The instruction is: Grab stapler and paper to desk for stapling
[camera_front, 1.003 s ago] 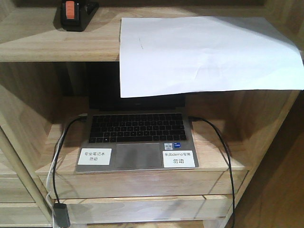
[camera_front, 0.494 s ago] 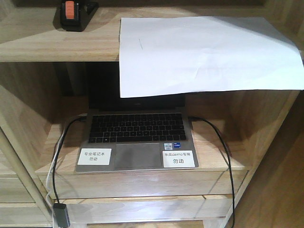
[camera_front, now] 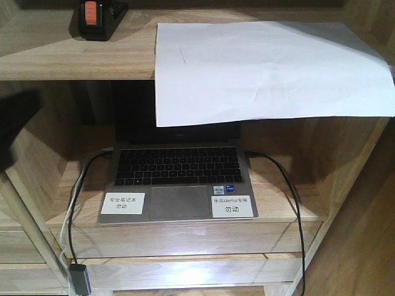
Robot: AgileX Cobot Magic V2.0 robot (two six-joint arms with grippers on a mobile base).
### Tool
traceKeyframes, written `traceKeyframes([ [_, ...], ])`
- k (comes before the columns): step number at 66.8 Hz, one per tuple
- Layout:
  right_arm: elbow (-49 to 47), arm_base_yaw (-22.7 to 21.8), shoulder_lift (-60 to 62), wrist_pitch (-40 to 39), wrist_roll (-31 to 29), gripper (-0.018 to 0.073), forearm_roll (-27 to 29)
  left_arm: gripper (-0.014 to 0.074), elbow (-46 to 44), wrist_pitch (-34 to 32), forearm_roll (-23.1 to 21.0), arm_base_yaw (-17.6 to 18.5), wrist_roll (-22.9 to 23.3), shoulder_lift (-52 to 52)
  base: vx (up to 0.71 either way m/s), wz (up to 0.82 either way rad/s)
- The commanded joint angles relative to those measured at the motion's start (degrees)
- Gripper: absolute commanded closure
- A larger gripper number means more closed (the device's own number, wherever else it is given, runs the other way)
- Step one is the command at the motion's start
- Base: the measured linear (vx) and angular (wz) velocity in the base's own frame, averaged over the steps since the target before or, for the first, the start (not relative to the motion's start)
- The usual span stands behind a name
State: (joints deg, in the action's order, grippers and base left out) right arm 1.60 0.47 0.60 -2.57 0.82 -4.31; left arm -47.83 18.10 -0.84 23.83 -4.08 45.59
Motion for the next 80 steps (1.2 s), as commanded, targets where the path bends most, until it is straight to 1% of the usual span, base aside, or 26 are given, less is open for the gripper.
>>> traceKeyframes([
  [1,0.2,-0.4,0.8,-4.5,-0.1,0.0568,-0.1,0.0074,-8.5,-4.6,-0.5,2.8,-0.1,6.3,0.0,0.0],
  [5,0.2,-0.4,0.8,-4.5,-0.1,0.0568,-0.1,0.0074,-12.7,-4.4,0.2,3.6,-0.2,10.6,0.0,0.0],
  [10,0.2,-0.4,0.8,-4.5,-0.1,0.0568,-0.1,0.0074,-17.7,-3.6,1.5,3.7,0.0,15.4,0.0,0.0],
  [18,0.2,-0.4,0.8,-4.5,-0.1,0.0568,-0.1,0.0074,-28.7,0.1,2.1,3.6,1.8,22.5,0.0,0.0],
  [31,0.2,-0.4,0.8,-4.4,-0.1,0.0568,-0.1,0.0074,-46.4,9.9,6.4,3.6,8.0,33.8,0.0,0.0],
  [38,0.2,-0.4,0.8,-4.4,-0.1,0.0568,-0.1,0.0074,-55.7,16.3,11.2,2.8,13.1,39.3,0.0,0.0],
  [44,0.2,-0.4,0.8,-4.4,-0.1,0.0568,-0.1,0.0074,-63.2,20.5,14.4,1.8,16.1,43.0,0.0,0.0],
  [50,0.2,-0.4,0.8,-4.4,-0.1,0.0568,-0.1,0.0074,-69.1,24.2,14.4,1.2,15.2,46.2,0.0,0.0],
  [54,0.2,-0.4,0.8,-4.4,-0.1,0.0568,-0.1,0.0074,-72.6,26.6,14.2,1.2,13.8,48.4,0.0,0.0],
  [56,0.2,-0.4,0.8,-4.4,-0.1,0.0568,-0.1,0.0074,-74.6,27.6,13.7,1.2,13.0,49.4,0.0,0.0],
  [62,0.2,-0.4,0.8,-4.4,-0.1,0.0568,-0.1,0.0074,-79.4,30.9,10.5,1.2,10.5,52.2,0.0,0.0],
  [72,0.2,-0.4,0.8,-4.4,-0.1,0.0568,-0.1,0.0074,-84.7,35.2,10.3,1.1,10.5,55.5,0.0,0.0],
  [80,0.2,-0.4,0.8,-4.4,-0.1,0.0568,-0.1,0.0074,-85.6,35.7,10.0,0.0,11.2,56.2,0.0,0.0],
])
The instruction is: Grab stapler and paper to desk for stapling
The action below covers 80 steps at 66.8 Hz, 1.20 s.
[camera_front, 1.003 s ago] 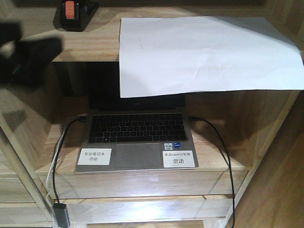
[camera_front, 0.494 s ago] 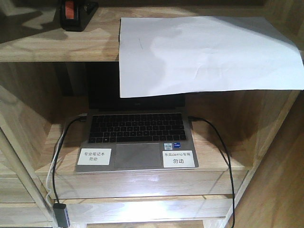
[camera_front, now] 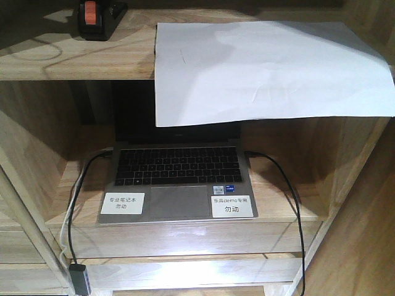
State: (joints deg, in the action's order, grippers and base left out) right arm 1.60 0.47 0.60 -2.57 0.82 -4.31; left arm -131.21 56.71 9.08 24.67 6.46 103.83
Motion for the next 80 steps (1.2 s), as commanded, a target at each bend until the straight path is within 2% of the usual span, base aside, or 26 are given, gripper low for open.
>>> traceKeyframes([
  [1,0.2,-0.4,0.8,-4.4,-0.1,0.0568,-0.1,0.0074,-2.2,-2.8,0.0,-1.0,0.8,-2.1,0.0,0.0],
  [8,0.2,-0.4,0.8,-4.4,-0.1,0.0568,-0.1,0.0074,-2.2,-2.6,-2.3,-3.0,1.0,-2.1,0.0,0.0],
  [14,0.2,-0.4,0.8,-4.4,-0.1,0.0568,-0.1,0.0074,-2.2,-2.5,-6.6,-4.8,0.3,-1.7,0.0,0.0],
  [26,0.2,-0.4,0.8,-4.4,-0.1,0.0568,-0.1,0.0074,-2.2,-1.5,-14.1,-6.5,-5.9,-0.3,0.0,0.0],
  [56,0.2,-0.4,0.8,-4.4,-0.1,0.0568,-0.1,0.009,-2.2,-2.1,-14.4,-6.5,-5.4,2.7,0.0,0.0],
  [64,0.2,-0.4,0.8,-4.4,-0.1,0.0568,-0.1,0.0189,-2.2,-2.2,-12.6,-6.5,-5.3,2.6,0.0,0.0],
  [77,0.2,-0.4,0.8,-4.4,-0.1,0.0568,-0.1,0.0552,-2.2,-1.7,-11.5,-6.5,-5.1,2.4,0.0,0.0],
  [80,0.2,-0.4,0.8,-4.4,-0.1,0.0568,-0.1,0.0606,-2.2,-1.9,-11.6,-6.5,-5.4,1.9,0.0,0.0],
])
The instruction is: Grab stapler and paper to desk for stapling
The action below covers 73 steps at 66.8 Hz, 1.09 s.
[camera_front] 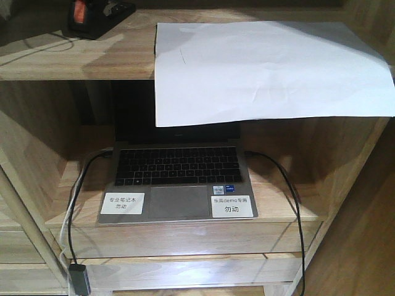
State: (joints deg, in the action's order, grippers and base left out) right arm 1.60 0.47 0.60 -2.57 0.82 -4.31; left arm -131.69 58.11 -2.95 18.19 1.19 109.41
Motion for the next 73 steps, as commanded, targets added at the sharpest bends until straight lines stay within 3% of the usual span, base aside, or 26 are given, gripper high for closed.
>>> traceKeyframes([
  [1,0.2,-0.4,0.8,-4.4,-0.1,0.0568,-0.1,0.0606,-1.8,-3.3,0.3,0.0,-0.3,-3.7,0.0,0.0],
  [21,0.2,-0.4,0.8,-4.4,-0.1,0.0568,-0.1,0.0604,-1.8,-5.4,0.1,0.2,-0.7,-10.0,0.0,0.0],
  [38,0.2,-0.4,0.8,-4.4,-0.1,0.0568,-0.1,0.0604,-1.7,-2.3,-0.4,0.2,-4.4,-16.3,0.0,0.0],
  [45,0.2,-0.4,0.8,-4.4,-0.1,0.0568,-0.1,0.0604,0.5,-1.2,-3.3,0.2,-7.2,-18.7,0.0,0.0],
  [54,0.2,-0.4,0.9,-4.4,-0.1,0.0568,-0.1,0.0603,8.7,-4.9,-7.0,0.2,-9.4,-23.5,0.0,0.0],
  [64,0.2,-0.4,0.9,-4.4,-0.1,0.0568,-0.1,0.0603,24.1,-13.6,-7.4,0.2,-9.4,-31.9,0.0,0.0],
  [73,0.2,-0.4,0.9,-4.4,-0.1,0.0568,-0.1,0.0603,35.5,-17.4,-7.5,0.2,-10.6,-39.9,0.0,0.0],
])
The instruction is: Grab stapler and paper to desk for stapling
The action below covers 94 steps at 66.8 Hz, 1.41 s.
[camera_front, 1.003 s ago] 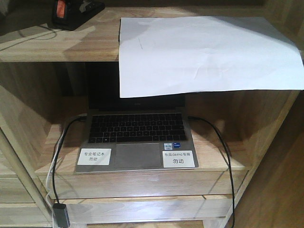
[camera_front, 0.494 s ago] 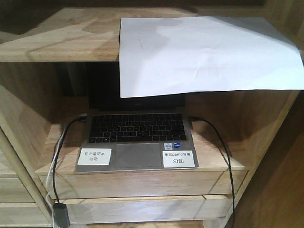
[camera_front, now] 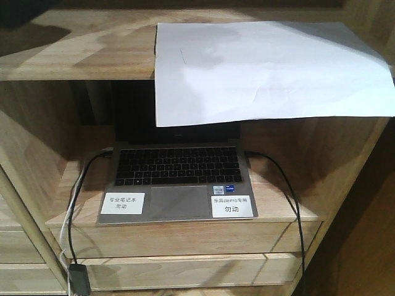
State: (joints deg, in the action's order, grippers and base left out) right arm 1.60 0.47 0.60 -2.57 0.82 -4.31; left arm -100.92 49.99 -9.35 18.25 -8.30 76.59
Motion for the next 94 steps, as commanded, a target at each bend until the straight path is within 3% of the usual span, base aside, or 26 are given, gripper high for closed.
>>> traceKeyframes([
  [1,0.2,-0.4,0.9,-4.4,-0.1,0.0568,-0.1,0.0603,6.5,-9.5,-1.1,0.1,-1.5,-7.9,0.0,0.0],
  [32,0.2,-0.4,0.9,-4.4,-0.1,0.0568,-0.1,0.0603,40.7,-13.4,-3.4,0.1,-6.5,-32.0,0.0,0.0],
  [51,0.2,-0.4,0.9,-4.4,-0.1,0.0568,-0.1,0.0603,59.5,-20.1,-8.6,0.1,-10.2,-46.3,0.0,0.0],
  [62,0.2,-0.4,0.9,-4.4,-0.1,0.0568,-0.1,0.0603,68.6,-21.1,-9.2,0.1,-10.2,-53.1,0.0,0.0],
  [76,0.2,-0.4,0.9,-4.4,-0.1,0.0568,-0.1,0.0603,75.6,-21.0,-9.0,0.1,-10.3,-57.8,0.0,0.0],
  [94,0.2,-0.4,0.8,-4.4,-0.1,0.0568,-0.1,0.0603,75.8,-19.5,-9.0,0.1,-10.2,-57.6,0.0,0.0],
])
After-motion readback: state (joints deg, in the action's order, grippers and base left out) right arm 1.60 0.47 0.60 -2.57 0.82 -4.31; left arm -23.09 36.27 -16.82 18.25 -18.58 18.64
